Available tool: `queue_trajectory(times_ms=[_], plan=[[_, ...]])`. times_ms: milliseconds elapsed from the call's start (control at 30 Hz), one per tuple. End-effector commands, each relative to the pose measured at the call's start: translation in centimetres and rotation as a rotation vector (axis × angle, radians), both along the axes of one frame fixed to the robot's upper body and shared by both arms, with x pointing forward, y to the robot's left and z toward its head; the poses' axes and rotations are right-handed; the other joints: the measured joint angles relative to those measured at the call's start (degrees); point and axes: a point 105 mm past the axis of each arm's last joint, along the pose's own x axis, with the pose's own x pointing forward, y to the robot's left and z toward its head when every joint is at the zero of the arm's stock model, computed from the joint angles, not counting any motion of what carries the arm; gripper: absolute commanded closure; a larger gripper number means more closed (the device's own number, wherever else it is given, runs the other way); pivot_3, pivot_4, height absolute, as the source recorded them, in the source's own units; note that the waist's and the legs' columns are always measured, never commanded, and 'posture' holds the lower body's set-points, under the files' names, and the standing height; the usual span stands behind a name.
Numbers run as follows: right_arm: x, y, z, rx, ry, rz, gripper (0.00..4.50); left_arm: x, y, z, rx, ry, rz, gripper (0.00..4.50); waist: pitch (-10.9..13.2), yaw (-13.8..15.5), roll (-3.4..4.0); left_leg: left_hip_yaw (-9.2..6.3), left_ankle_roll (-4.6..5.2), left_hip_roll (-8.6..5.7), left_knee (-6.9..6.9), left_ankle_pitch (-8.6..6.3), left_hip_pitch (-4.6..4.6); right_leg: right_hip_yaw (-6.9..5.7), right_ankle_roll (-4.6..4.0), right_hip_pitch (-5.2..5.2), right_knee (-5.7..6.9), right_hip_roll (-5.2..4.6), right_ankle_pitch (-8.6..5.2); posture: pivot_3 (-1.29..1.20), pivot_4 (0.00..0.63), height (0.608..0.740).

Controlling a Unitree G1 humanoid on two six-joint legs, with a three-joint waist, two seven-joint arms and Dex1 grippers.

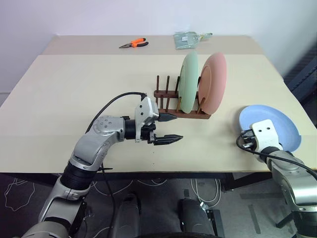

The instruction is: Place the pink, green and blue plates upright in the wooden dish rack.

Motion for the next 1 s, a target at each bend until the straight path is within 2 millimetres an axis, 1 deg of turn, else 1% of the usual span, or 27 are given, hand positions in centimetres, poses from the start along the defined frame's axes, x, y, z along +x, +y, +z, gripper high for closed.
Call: queue_trajectory(times_ms=[33, 133, 167, 200, 267, 333, 367, 400, 433, 467, 500, 533, 567, 633, 700, 733, 767, 800, 867, 900, 933, 1000], plan=[[0.5, -0.2, 1.9, -0.013, -0.073, -0.011, 4.42, -0.3, 0.2, 0.6, -0.008, -0.033, 0.0, 0.86, 0.0, 0.0, 0.0, 0.0, 0.0, 0.0, 0.0, 0.0, 0.01, 0.0, 0.0, 0.0, 0.01, 0.0, 0.0, 0.0, 0.15, 0.74], [1.1, 0.0, 4.0, -0.053, -0.174, -0.005, 4.42, -0.1, 0.4, 0.4, -0.006, -0.031, 0.016, 0.86, 0.0, 0.0, 0.0, 0.0, 0.0, 0.0, 0.0, 0.0, 0.0, 0.0, 0.0, 0.0, 0.0, 0.0, 0.0, 0.0, 0.15, 0.74], [1.4, 0.1, 5.8, -0.043, -0.267, -0.014, 4.42, 0.0, 0.6, 0.4, -0.005, -0.032, 0.028, 0.86, 0.0, 0.0, 0.0, 0.0, 0.0, 0.0, 0.0, 0.0, 0.0, 0.0, 0.0, 0.0, 0.0, 0.0, 0.0, 0.0, 0.15, 0.74], [1.7, 0.3, 8.4, -0.021, -0.386, -0.017, 4.42, 0.2, 0.9, 0.3, -0.004, -0.03, 0.046, 0.86, 0.0, 0.0, 0.0, 0.0, 0.0, 0.0, 0.0, 0.0, 0.0, 0.0, 0.0, 0.0, 0.0, 0.0, 0.0, 0.0, 0.15, 0.74], [1.7, 0.4, 13.3, 0.004, -0.608, -0.023, 4.42, 0.8, 1.5, 0.1, 0.0, -0.029, 0.083, 0.86, 0.1, -0.3, 0.14, 0.01, 0.0, 0.0, 0.0, 0.0, 0.0, 0.0, 0.01, -0.03, 0.01, 0.0, 0.01, 0.0, 0.15, 0.74], [1.1, 1.1, 18.6, 0.109, -0.828, 0.004, 4.42, 1.8, 2.6, -0.2, 0.012, -0.032, 0.14, 0.86, 0.1, -0.2, 0.18, 0.01, 0.0, 0.0, 0.0, 0.0, -0.01, 0.01, 0.01, -0.07, 0.05, 0.0, 0.01, 0.0, 0.15, 0.74], [0.6, 1.7, 21.0, 0.174, -0.919, 0.043, 4.42, 2.2, 3.1, -0.4, 0.02, -0.031, 0.166, 0.86, 0.1, -0.2, 0.19, 0.01, -0.01, 0.0, -0.02, 0.0, 0.0, 0.01, 0.01, -0.08, 0.06, 0.0, 0.02, 0.0, 0.15, 0.74], [0.2, 2.5, 22.8, 0.252, -0.981, 0.093, 4.42, 2.6, 3.7, -0.5, 0.027, -0.032, 0.188, 0.86, 0.1, -0.1, 0.19, 0.01, -0.01, 0.01, -0.03, 0.0, 0.0, 0.01, 0.02, -0.09, 0.07, 0.0, 0.01, 0.0, 0.15, 0.74], [-0.1, 3.0, 23.7, 0.299, -1.01, 0.128, 4.42, 2.8, 4.0, -0.6, 0.032, -0.032, 0.198, 0.86, 0.1, -0.1, 0.18, 0.0, -0.01, 0.01, -0.08, 0.0, 0.01, 0.01, 0.02, -0.09, 0.07, 0.01, 0.01, 0.0, 0.15, 0.74], [-0.5, 4.4, 25.9, 0.424, -1.059, 0.23, 4.42, 3.4, 5.1, -0.8, 0.046, -0.041, 0.24, 0.86, 0.1, -0.1, 0.15, -0.01, 0.0, 0.01, -0.12, 0.0, 0.01, 0.0, 0.04, -0.08, 0.07, 0.01, 0.0, 0.0, 0.15, 0.74], [-1.1, 5.8, 27.5, 0.535, -1.081, 0.337, 4.42, 3.9, 6.1, -1.0, 0.06, -0.052, 0.28, 0.86, 0.1, -0.1, 0.16, -0.01, 0.0, 0.01, -0.15, 0.0, 0.02, -0.01, 0.09, -0.05, 0.07, 0.01, -0.03, 0.0, 0.15, 0.74], [-1.7, 7.8, 28.9, 0.658, -1.077, 0.474, 4.42, 4.6, 7.1, -1.1, 0.069, -0.073, 0.326, 0.86, 0.1, -0.1, 0.17, 0.0, 0.0, 0.02, -0.15, 0.0, 0.01, -0.01, 0.09, -0.06, 0.07, 0.01, -0.03, 0.0, 0.15, 0.74], [-2.4, 9.6, 29.8, 0.735, -1.058, 0.592, 4.42, 5.0, 8.0, -1.2, 0.075, -0.081, 0.365, 0.86, 0.1, -0.1, 0.16, 0.0, 0.0, 0.01, -0.16, 0.0, -0.01, -0.01, 0.09, -0.07, 0.07, 0.01, -0.02, 0.0, 0.15, 0.74], [-2.8, 12.5, 30.2, 0.845, -0.984, 0.73, 4.42, 5.5, 9.3, -1.6, 0.08, -0.079, 0.409, 0.86, 0.1, -0.1, 0.19, 0.0, 0.0, 0.03, -0.17, 0.0, 0.0, -0.01, 0.07, -0.08, 0.1, 0.01, -0.02, 0.0, 0.15, 0.74], [-2.4, 15.3, 29.8, 0.987, -0.891, 0.798, 4.42, 5.6, 10.2, -1.9, 0.087, -0.082, 0.428, 0.86, 0.1, -0.2, 0.18, 0.0, 0.01, 0.04, -0.18, 0.0, 0.0, -0.02, 0.06, -0.09, 0.09, 0.01, -0.03, 0.0, 0.15, 0.74], [-2.4, 16.2, 29.7, 1.033, -0.861, 0.814, 4.42, 5.6, 10.5, -2.0, 0.089, -0.088, 0.433, 0.86, 0.1, -0.2, 0.18, 0.0, 0.01, 0.03, -0.18, 0.0, 0.0, -0.02, 0.05, -0.08, 0.09, 0.01, -0.02, 0.0, 0.15, 0.74], [-2.2, 17.4, 29.4, 1.1, -0.814, 0.833, 4.42, 5.8, 10.8, -2.0, 0.083, -0.095, 0.45, 0.86, 0.1, -0.2, 0.18, 0.0, 0.01, 0.04, -0.17, 0.0, 0.0, -0.02, 0.05, -0.08, 0.09, 0.01, -0.02, 0.0, 0.15, 0.74], [-1.6, 18.9, 28.5, 1.17, -0.742, 0.838, 4.42, 6.1, 11.3, -2.0, 0.071, -0.098, 0.476, 0.86, 0.1, -0.1, 0.18, 0.0, 0.01, 0.03, -0.17, 0.0, -0.02, -0.02, 0.04, -0.09, 0.09, 0.01, -0.02, 0.0, 0.15, 0.74], [-0.6, 21.6, 26.8, 1.253, -0.608, 0.831, 4.42, 6.5, 12.1, -2.1, 0.067, -0.102, 0.519, 0.86, 0.1, -0.1, 0.19, 0.0, 0.01, 0.03, -0.16, 0.0, -0.05, -0.02, 0.04, -0.13, 0.12, 0.01, -0.01, 0.0, 0.15, 0.74], [-0.2, 22.6, 26.0, 1.271, -0.557, 0.815, 4.42, 6.6, 12.3, -2.3, 0.071, -0.104, 0.527, 0.86, 0.1, -0.2, 0.19, 0.0, 0.01, 0.03, -0.16, 0.0, -0.05, -0.02, 0.05, -0.14, 0.12, 0.01, -0.01, 0.0, 0.15, 0.74], [0.1, 23.1, 25.5, 1.28, -0.531, 0.804, 4.42, 6.7, 12.4, -2.3, 0.075, -0.107, 0.53, 0.86, 0.1, -0.1, 0.19, 0.0, 0.01, 0.04, -0.16, 0.0, -0.04, -0.02, 0.05, -0.13, 0.13, 0.01, -0.01, 0.0, 0.15, 0.74], [1.5, 23.9, 24.4, 1.316, -0.479, 0.736, 4.42, 6.7, 12.5, -2.3, 0.073, -0.108, 0.533, 0.86, 0.1, 0.0, 0.18, 0.01, 0.01, 0.03, -0.16, 0.0, -0.07, -0.02, 0.05, -0.13, 0.13, 0.01, -0.01, 0.0, 0.15, 0.74]])
